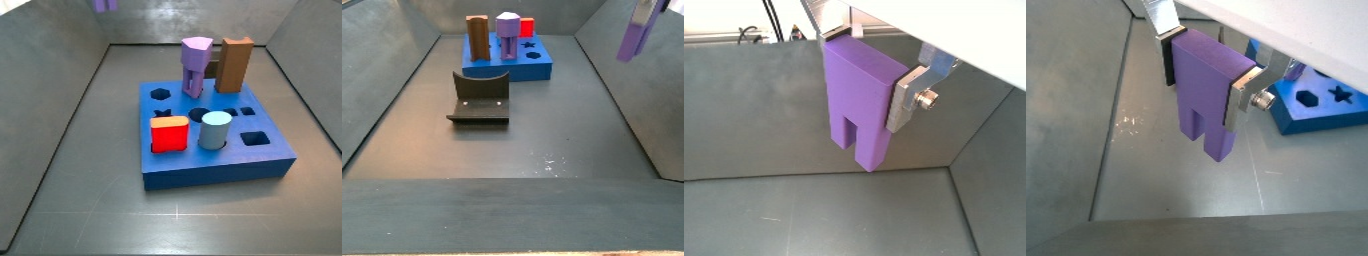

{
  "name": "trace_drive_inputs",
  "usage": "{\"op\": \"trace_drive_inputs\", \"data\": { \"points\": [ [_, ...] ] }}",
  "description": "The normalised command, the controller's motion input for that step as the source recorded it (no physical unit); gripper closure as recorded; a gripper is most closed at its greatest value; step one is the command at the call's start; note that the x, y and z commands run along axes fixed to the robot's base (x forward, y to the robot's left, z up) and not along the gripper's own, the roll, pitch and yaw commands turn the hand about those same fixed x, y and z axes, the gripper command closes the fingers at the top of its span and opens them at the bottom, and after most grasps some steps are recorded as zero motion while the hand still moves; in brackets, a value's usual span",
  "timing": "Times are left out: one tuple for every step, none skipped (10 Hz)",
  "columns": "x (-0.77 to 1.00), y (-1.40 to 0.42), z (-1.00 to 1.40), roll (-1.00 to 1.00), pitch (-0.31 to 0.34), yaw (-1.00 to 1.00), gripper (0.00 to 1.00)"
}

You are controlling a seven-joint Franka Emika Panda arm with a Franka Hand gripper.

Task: Pick up the double-square object. Move to above the board. Insert the double-square object.
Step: Move to above the board.

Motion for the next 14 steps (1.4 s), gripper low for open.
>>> {"op": "trace_drive_inputs", "data": {
  "points": [
    [-0.22, 0.06, 1.0, 0.01, 0.081, 0.0, 1.0],
    [-0.23, 0.06, 1.0, 0.01, 0.079, 0.0, 1.0],
    [-0.26, 0.06, 1.0, 0.01, 0.078, 0.0, 1.0],
    [-0.29, 0.06, 1.0, 0.01, 0.076, 0.0, 1.0],
    [-0.33, 0.06, 1.0, 0.02, 0.073, 0.0, 1.0],
    [-0.38, 0.05, 1.0, 0.02, 0.07, 0.0, 1.0],
    [-0.39, 0.04, 0.83, 0.01, 0.072, 0.0, 1.0],
    [-0.38, 0.03, 0.69, 0.02, 0.072, 0.0, 1.0],
    [-0.38, 0.02, 0.6, 0.02, 0.074, 0.0, 1.0],
    [-0.38, 0.01, 0.42, 0.02, 0.075, -0.01, 1.0],
    [-0.38, 0.01, 0.28, 0.02, 0.076, -0.01, 1.0],
    [-0.38, 0.0, 0.1, 0.02, 0.073, -0.01, 1.0],
    [-0.37, 0.0, 0.02, 0.02, 0.065, 0.0, 1.0],
    [-0.37, 0.0, 0.03, 0.02, 0.061, 0.0, 1.0]
  ]
}}
